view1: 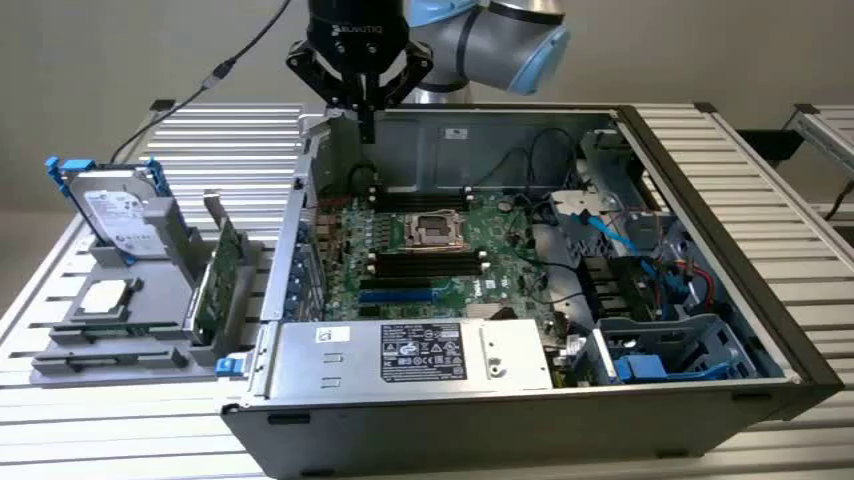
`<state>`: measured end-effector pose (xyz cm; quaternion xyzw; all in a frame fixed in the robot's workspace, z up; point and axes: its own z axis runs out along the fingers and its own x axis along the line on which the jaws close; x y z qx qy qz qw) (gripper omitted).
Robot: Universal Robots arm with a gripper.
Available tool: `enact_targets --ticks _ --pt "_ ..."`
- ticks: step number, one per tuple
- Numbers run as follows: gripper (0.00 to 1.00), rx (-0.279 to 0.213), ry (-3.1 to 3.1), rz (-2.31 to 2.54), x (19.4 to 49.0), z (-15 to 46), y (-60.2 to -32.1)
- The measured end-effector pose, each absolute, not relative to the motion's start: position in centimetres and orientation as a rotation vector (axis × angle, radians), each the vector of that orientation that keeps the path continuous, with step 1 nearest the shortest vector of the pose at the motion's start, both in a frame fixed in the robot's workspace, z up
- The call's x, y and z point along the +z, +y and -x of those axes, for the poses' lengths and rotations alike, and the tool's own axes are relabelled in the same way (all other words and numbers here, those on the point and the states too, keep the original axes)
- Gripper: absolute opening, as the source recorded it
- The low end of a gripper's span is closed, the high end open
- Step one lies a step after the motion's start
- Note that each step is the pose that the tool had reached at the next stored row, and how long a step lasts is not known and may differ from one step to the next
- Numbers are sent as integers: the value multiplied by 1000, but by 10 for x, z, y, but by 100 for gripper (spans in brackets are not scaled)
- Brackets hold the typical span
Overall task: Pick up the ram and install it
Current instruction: 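Reach for the ram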
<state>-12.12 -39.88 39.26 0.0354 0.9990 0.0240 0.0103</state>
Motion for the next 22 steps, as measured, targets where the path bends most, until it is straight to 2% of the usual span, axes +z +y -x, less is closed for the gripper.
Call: enact_targets --ticks 11,22 --pt "11 75 3118 -110 393 121 -399" --pt "11 74 3119 -111 390 170 -399"
